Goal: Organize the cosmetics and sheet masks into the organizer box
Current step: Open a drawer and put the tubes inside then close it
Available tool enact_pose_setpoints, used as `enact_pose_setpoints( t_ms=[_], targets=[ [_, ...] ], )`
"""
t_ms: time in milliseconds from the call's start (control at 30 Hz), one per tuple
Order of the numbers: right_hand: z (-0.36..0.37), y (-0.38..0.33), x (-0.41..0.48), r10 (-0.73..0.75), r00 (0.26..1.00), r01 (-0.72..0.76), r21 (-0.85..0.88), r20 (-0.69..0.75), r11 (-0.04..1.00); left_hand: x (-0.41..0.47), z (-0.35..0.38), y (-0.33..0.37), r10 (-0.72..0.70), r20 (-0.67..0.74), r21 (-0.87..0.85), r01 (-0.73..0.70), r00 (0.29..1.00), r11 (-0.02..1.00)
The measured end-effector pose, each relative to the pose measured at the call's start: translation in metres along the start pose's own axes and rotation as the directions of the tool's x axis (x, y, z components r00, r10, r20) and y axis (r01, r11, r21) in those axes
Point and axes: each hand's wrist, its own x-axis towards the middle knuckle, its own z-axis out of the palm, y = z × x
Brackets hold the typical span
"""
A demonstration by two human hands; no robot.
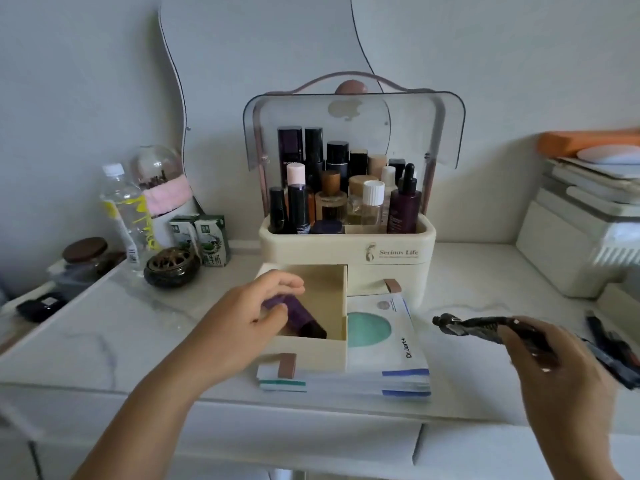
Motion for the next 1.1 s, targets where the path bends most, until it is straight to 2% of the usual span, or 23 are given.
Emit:
enact_pose_setpoints(
  t_ms=[100,133,200,267,333,433,533,633,700,767,833,933,1000,1100],
  targets=[
    [-0.005,-0.036,0.005,-0.124,0.99,0.136,0.19,-0.073,0.972,-0.003,0.001,-0.005,0.013,-0.167,0.017,-0.01,0.986,1.0],
    [-0.006,-0.052,0.006,-0.175,0.98,0.193,0.246,-0.093,0.95,-0.004,0.001,-0.006,0.017,-0.173,0.026,-0.012,0.985,1.0],
    [-0.005,-0.084,0.006,-0.286,0.955,0.298,0.324,-0.084,0.898,-0.005,0.001,-0.005,0.072,-0.076,0.08,-0.066,0.994,0.995],
    [0.004,-0.111,0.005,-0.406,0.914,0.389,0.343,-0.022,0.855,-0.002,0.003,-0.001,0.15,0.079,0.2,-0.163,0.986,0.966],
    [0.019,-0.131,0.003,-0.495,0.867,0.446,0.347,0.061,0.825,0.002,0.004,0.005,0.157,0.188,0.28,-0.206,0.97,0.938],
    [0.044,-0.143,0.001,-0.524,0.822,0.447,0.318,0.222,0.836,0.008,0.005,0.01,0.17,0.308,0.34,-0.276,0.936,0.899],
    [0.062,-0.141,0.0,-0.498,0.775,0.434,0.245,0.388,0.867,0.008,0.002,0.004,0.14,0.321,0.361,-0.258,0.937,0.896],
    [0.07,-0.138,-0.002,-0.491,0.712,0.41,0.27,0.502,0.871,0.004,-0.004,-0.009,0.095,0.269,0.4,-0.201,0.959,0.894],
    [0.074,-0.137,-0.005,-0.502,0.672,0.428,0.268,0.544,0.863,-0.001,-0.008,-0.012,0.116,0.173,0.329,-0.168,0.978,0.929],
    [0.075,-0.138,-0.005,-0.489,0.643,0.435,0.244,0.59,0.867,-0.007,-0.01,-0.016,0.152,-0.002,0.195,-0.148,0.988,0.97],
    [0.075,-0.138,-0.004,-0.48,0.619,0.451,0.219,0.622,0.865,-0.015,-0.01,-0.024,0.109,-0.13,0.039,-0.105,0.985,0.994],
    [0.074,-0.138,-0.004,-0.475,0.576,0.445,0.233,0.666,0.865,-0.027,-0.004,-0.037,-0.014,-0.112,-0.167,-0.005,0.994,0.986],
    [0.073,-0.136,-0.009,-0.473,0.559,0.404,0.275,0.681,0.873,-0.032,0.002,-0.045,-0.098,-0.088,-0.239,0.075,0.991,0.968],
    [0.066,-0.126,-0.017,-0.435,0.593,0.298,0.317,0.677,0.9,-0.038,0.012,-0.054,-0.16,-0.087,-0.266,0.131,0.983,0.955]
  ],
)
